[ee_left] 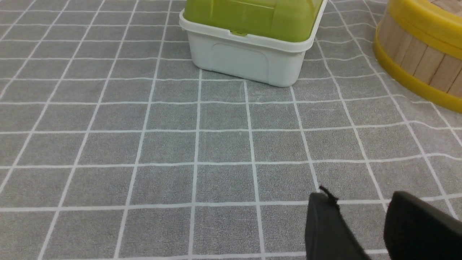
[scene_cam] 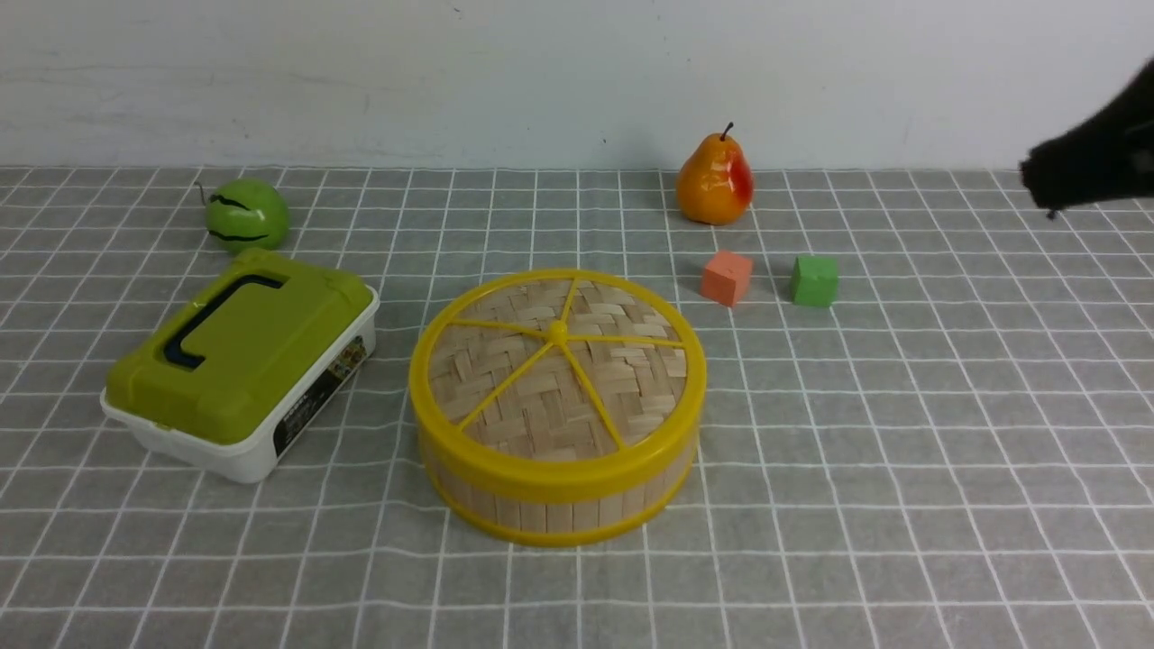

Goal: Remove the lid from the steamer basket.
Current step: Use the right arm to lift the lid of the steamer

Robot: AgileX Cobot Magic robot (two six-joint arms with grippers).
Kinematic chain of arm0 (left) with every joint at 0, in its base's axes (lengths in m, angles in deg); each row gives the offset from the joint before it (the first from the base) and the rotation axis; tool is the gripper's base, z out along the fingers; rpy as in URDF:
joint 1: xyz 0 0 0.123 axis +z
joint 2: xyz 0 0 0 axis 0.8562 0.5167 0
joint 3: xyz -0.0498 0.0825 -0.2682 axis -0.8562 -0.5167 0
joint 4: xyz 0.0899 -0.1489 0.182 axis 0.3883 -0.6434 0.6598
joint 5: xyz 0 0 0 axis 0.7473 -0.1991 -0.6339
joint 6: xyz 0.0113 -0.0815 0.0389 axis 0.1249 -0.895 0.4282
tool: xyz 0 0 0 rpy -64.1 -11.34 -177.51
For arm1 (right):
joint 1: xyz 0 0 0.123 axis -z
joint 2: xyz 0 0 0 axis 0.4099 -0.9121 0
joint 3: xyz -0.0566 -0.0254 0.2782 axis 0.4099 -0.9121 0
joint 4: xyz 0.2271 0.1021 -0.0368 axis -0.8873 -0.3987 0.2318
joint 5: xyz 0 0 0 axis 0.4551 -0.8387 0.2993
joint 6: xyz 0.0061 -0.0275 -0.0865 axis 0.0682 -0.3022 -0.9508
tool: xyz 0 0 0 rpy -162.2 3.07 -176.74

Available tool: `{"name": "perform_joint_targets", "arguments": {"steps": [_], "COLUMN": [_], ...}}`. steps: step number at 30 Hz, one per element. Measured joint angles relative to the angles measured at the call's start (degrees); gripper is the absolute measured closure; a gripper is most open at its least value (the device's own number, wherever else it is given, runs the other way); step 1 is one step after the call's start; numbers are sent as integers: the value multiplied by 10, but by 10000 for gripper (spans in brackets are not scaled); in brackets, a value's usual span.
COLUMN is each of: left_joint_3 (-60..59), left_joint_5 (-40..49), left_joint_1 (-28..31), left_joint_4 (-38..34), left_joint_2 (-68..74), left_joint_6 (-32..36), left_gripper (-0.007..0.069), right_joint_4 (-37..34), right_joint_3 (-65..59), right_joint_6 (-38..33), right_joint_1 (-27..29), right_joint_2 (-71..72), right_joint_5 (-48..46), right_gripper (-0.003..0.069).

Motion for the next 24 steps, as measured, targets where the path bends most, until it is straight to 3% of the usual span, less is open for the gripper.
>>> {"name": "perform_joint_targets", "arguments": {"steps": [5,11,19,24], "left_joint_3": [0,0,0,0], "left_joint_5": [0,0,0,0], "left_joint_1": [0,0,0,0], "left_joint_4": [0,0,0,0], "left_joint_2": [0,0,0,0], "left_joint_6": [0,0,0,0], "left_gripper": [386,386,386,386], "right_joint_4": [116,157,165,166], "right_joint_3": [72,158,264,322], "right_joint_6": [65,80,92,121], "right_joint_1": [-113,-194,-219,-219], "right_joint_2": [-96,-220,-349,-427], "right_joint_5": [-9,-16,-15,-15], "right_gripper": [657,650,624,508]}}
